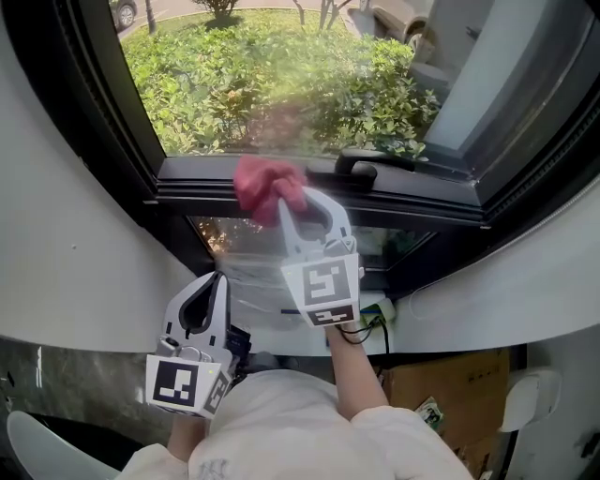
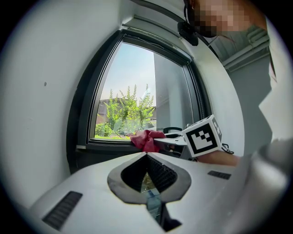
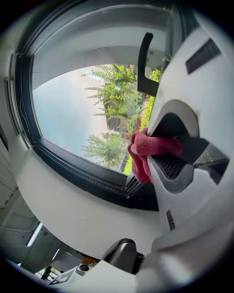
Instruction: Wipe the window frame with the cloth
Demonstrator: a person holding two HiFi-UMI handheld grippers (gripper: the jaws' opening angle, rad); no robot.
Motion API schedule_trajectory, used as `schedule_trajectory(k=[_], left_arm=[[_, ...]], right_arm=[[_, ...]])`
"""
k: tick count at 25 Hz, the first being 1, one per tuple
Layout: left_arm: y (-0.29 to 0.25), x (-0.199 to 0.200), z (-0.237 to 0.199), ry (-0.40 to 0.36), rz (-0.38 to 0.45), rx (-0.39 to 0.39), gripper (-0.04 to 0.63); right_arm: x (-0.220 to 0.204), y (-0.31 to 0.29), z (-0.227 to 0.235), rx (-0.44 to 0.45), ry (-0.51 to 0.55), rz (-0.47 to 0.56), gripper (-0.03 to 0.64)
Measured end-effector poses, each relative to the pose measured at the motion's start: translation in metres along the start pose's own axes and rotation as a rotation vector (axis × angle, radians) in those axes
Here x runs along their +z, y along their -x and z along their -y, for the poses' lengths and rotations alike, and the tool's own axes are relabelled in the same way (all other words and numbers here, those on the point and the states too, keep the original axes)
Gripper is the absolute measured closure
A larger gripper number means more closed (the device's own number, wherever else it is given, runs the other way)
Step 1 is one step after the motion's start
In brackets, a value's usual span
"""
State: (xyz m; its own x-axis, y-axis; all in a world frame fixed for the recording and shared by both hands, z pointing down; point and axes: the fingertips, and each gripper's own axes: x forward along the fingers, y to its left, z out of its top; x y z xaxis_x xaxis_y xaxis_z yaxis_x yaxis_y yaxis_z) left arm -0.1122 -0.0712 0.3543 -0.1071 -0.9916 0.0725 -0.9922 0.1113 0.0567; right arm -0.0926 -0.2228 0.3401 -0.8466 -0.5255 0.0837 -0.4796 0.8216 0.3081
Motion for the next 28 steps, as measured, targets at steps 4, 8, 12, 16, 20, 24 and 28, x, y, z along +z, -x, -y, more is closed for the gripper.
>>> schedule_trajectory(k=[4,8,12,16,20,24,28], left_arm=[[-0.0009,-0.0011,-0.0013,-0.001,-0.001,0.002,0.588],[-0.0015,-0.0008,-0.0018,-0.001,-0.002,0.004,0.588],[-0.002,0.0002,-0.0022,0.0,-0.003,0.007,0.588],[-0.0016,-0.0002,-0.0007,0.0,-0.003,0.006,0.588],[-0.0013,-0.0002,0.002,-0.002,-0.003,0.002,0.588],[-0.0011,-0.0005,0.0036,-0.003,-0.003,0.0,0.588],[-0.0005,-0.0007,0.0044,-0.001,-0.001,0.001,0.588]], right_arm=[[-0.0006,-0.0001,-0.0002,0.001,0.001,0.002,0.532],[-0.0004,0.0004,0.0005,0.002,0.0,0.003,0.532],[-0.0003,0.0014,0.0028,0.0,-0.002,0.003,0.531],[-0.0014,0.004,0.0056,-0.004,-0.002,0.003,0.532],[-0.0024,0.0071,0.0092,-0.011,-0.005,0.005,0.531],[-0.0025,0.007,0.0093,-0.012,-0.004,0.005,0.531],[-0.003,0.0071,0.0092,-0.01,-0.002,0.005,0.531]])
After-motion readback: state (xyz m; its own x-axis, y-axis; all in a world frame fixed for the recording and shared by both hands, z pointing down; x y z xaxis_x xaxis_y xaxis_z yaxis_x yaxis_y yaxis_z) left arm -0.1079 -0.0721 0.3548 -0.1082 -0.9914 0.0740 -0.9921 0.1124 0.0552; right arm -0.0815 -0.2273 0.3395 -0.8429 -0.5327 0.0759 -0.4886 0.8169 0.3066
